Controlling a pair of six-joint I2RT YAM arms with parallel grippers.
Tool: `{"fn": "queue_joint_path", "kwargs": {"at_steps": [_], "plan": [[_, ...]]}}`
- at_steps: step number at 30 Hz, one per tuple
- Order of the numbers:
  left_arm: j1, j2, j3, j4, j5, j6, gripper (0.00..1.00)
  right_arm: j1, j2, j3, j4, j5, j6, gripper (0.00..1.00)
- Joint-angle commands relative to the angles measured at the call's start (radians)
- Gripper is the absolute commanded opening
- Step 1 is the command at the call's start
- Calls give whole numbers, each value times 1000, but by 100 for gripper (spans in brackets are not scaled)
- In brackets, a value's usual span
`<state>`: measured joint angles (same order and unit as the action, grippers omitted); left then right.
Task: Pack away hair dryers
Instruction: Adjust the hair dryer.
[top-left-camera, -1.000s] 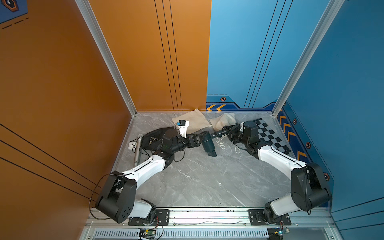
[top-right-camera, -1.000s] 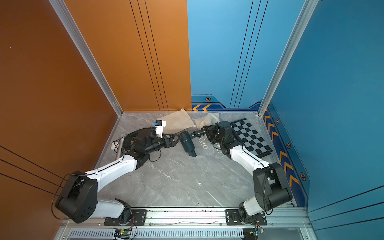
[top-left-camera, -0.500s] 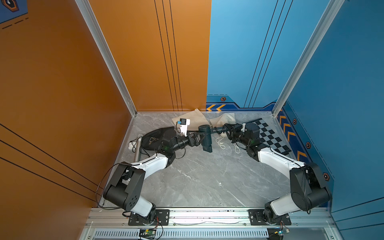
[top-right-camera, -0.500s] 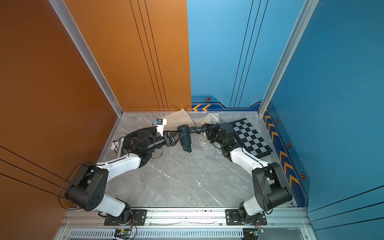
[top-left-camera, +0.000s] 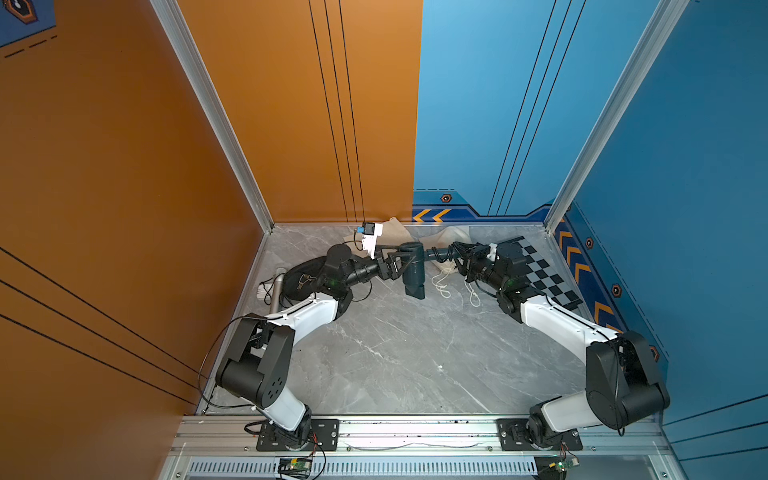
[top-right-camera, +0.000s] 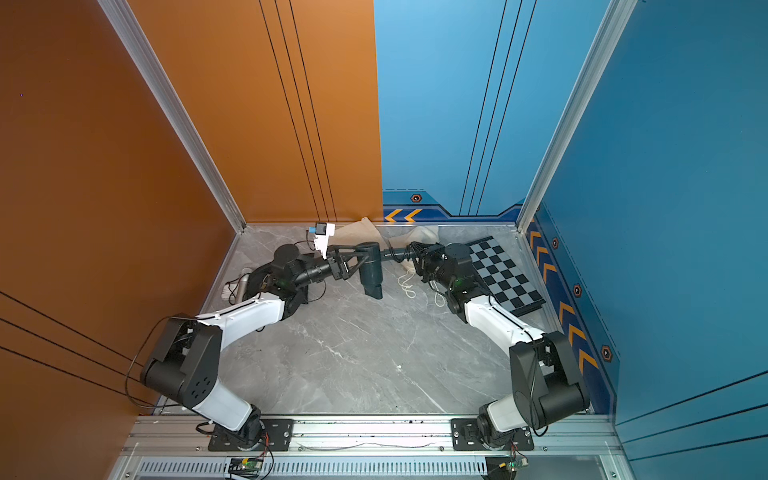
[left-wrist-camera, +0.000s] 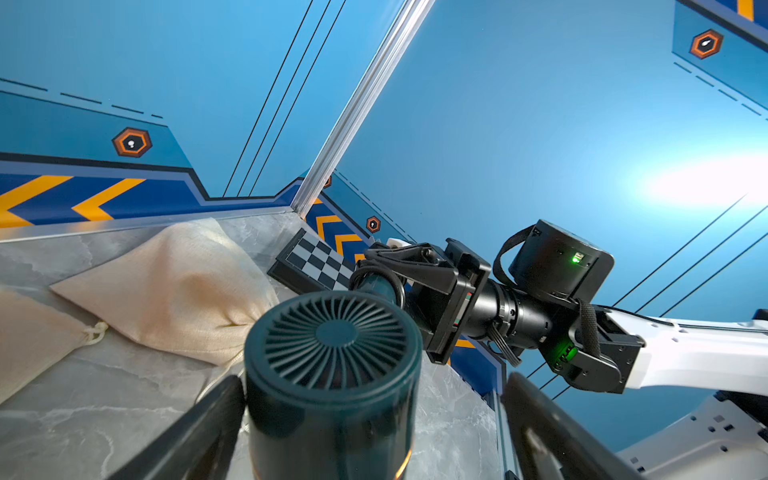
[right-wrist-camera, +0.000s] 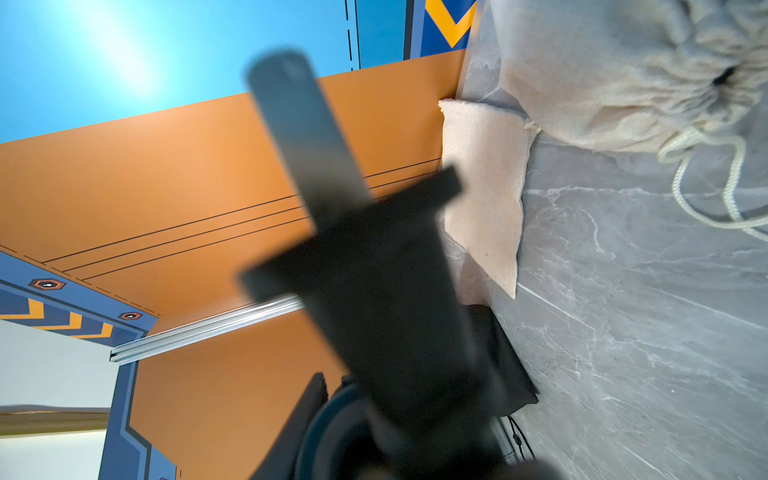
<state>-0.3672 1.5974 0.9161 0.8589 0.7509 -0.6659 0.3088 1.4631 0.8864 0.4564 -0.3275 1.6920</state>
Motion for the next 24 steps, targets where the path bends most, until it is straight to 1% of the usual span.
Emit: {"fn": "queue_joint_path", "kwargs": {"at_steps": [1,8,12,24], "plan": [[9,19,29,30,68,5,99,3,-47,50,48,-36,21,9],[6,43,39,29,84,6,99,7,-52,58,60,-45,34,9],[-14,39,45,30,49,29,99,13,-52,65,58,-48,37,9],[-55,85,92,29,-2,59,97,30,-40,77,76,-61,65,9]]}}
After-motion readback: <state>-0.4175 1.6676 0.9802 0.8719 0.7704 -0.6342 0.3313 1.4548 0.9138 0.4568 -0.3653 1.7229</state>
